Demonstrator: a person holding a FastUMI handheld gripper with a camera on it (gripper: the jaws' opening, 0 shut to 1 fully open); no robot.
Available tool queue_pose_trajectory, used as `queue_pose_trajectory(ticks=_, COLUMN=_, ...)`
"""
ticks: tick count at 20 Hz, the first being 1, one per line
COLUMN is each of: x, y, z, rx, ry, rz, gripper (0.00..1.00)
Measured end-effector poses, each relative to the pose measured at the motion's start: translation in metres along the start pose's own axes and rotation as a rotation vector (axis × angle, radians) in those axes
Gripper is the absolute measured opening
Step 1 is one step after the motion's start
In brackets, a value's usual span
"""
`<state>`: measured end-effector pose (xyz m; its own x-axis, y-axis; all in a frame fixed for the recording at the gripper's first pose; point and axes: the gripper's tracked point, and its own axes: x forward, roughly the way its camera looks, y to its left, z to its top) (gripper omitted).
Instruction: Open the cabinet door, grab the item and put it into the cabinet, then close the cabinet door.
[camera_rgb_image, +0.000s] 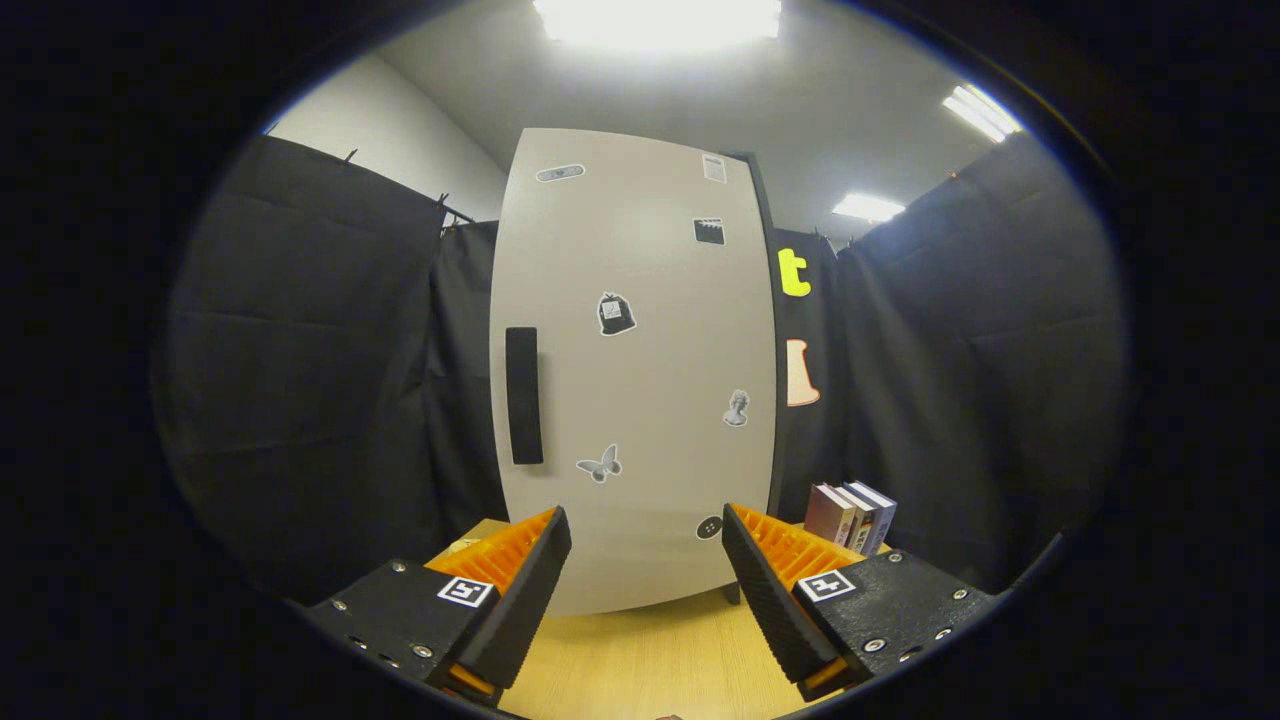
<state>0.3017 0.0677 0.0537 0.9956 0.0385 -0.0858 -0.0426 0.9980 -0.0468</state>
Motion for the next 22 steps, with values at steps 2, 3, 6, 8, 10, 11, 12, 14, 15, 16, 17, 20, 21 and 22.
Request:
queue_pose_trajectory(ticks=2, x=-0.009, y=0.001, z=-0.008, rx=-0.003, ry=0.001, rz=0.003, gripper=0.95)
queue_pose_trajectory(ticks=3, x=-0.012, y=0.0, z=-0.012, rx=-0.006, ry=0.004, rz=-0.001, gripper=0.94)
queue_pose_trajectory(ticks=6, x=-0.022, y=0.004, z=-0.027, rx=0.0, ry=0.02, rz=0.002, gripper=0.95)
queue_pose_trajectory(ticks=8, x=-0.028, y=0.004, z=-0.035, rx=0.0, ry=0.022, rz=-0.006, gripper=0.95)
queue_pose_trajectory(ticks=10, x=-0.03, y=0.006, z=-0.041, rx=-0.002, ry=0.031, rz=-0.006, gripper=0.95)
queue_pose_trajectory(ticks=11, x=-0.031, y=0.007, z=-0.044, rx=-0.003, ry=0.038, rz=-0.009, gripper=0.95)
queue_pose_trajectory(ticks=12, x=-0.031, y=0.007, z=-0.045, rx=-0.001, ry=0.043, rz=-0.009, gripper=0.95)
queue_pose_trajectory(ticks=14, x=-0.031, y=0.009, z=-0.046, rx=0.007, ry=0.047, rz=-0.008, gripper=0.95)
queue_pose_trajectory(ticks=15, x=-0.031, y=0.009, z=-0.045, rx=0.009, ry=0.047, rz=-0.008, gripper=0.95)
queue_pose_trajectory(ticks=16, x=-0.031, y=0.01, z=-0.044, rx=0.009, ry=0.045, rz=-0.008, gripper=0.95)
queue_pose_trajectory(ticks=17, x=-0.03, y=0.012, z=-0.044, rx=0.007, ry=0.044, rz=-0.006, gripper=0.95)
queue_pose_trajectory(ticks=20, x=-0.029, y=0.015, z=-0.045, rx=0.005, ry=0.046, rz=-0.002, gripper=0.95)
queue_pose_trajectory(ticks=21, x=-0.028, y=0.017, z=-0.045, rx=0.007, ry=0.046, rz=-0.001, gripper=0.95)
queue_pose_trajectory(ticks=22, x=-0.028, y=0.018, z=-0.045, rx=0.006, ry=0.047, rz=-0.001, gripper=0.95)
